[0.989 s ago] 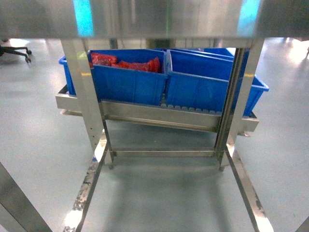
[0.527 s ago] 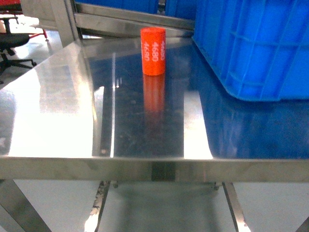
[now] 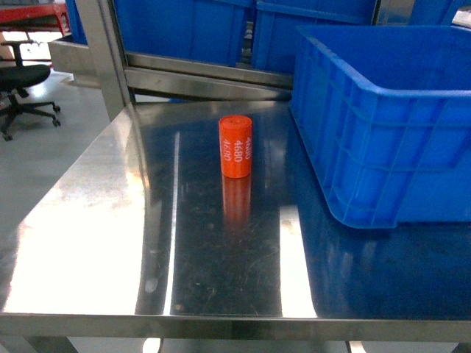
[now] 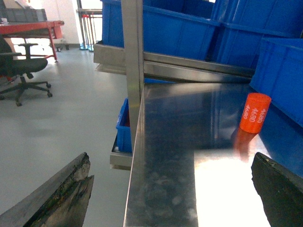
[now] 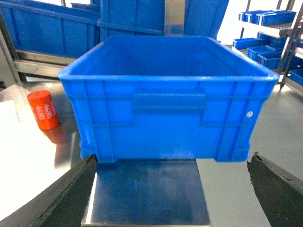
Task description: Pick capacitor and pack into box
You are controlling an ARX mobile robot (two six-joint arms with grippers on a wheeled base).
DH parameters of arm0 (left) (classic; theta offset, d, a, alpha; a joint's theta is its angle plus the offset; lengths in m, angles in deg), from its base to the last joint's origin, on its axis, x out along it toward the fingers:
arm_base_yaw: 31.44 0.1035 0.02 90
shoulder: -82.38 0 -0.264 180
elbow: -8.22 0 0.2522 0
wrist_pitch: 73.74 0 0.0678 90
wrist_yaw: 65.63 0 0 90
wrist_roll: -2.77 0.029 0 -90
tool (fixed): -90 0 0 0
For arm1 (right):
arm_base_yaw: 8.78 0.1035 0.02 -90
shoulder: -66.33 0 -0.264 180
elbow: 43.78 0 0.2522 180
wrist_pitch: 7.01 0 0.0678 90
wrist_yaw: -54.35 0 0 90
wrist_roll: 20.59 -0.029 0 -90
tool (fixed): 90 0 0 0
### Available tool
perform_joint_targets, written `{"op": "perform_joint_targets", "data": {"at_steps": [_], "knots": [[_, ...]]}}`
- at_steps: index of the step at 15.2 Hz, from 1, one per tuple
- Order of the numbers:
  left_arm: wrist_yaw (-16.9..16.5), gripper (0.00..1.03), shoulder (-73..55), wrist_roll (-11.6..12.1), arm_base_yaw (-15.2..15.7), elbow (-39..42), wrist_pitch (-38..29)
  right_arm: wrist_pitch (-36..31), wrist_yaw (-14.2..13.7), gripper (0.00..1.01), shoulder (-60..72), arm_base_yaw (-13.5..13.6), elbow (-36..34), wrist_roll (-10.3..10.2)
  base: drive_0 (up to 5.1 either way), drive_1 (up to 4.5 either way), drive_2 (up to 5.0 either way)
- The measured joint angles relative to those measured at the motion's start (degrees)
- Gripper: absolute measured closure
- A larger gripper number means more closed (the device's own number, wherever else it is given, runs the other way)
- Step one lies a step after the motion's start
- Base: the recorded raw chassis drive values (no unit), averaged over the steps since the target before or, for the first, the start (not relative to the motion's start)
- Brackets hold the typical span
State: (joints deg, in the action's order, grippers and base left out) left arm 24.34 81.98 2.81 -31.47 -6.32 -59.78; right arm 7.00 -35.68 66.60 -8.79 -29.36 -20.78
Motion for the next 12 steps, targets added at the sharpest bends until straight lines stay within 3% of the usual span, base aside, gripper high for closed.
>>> {"op": "perform_joint_targets", "data": {"at_steps": [12], "knots": [[0.07, 0.05, 0.00, 0.00, 0.00, 0.00, 0.00, 0.04, 0.02, 0.03, 0.00, 0.00, 0.00, 0.04, 0.0, 0.00, 0.0]]}}
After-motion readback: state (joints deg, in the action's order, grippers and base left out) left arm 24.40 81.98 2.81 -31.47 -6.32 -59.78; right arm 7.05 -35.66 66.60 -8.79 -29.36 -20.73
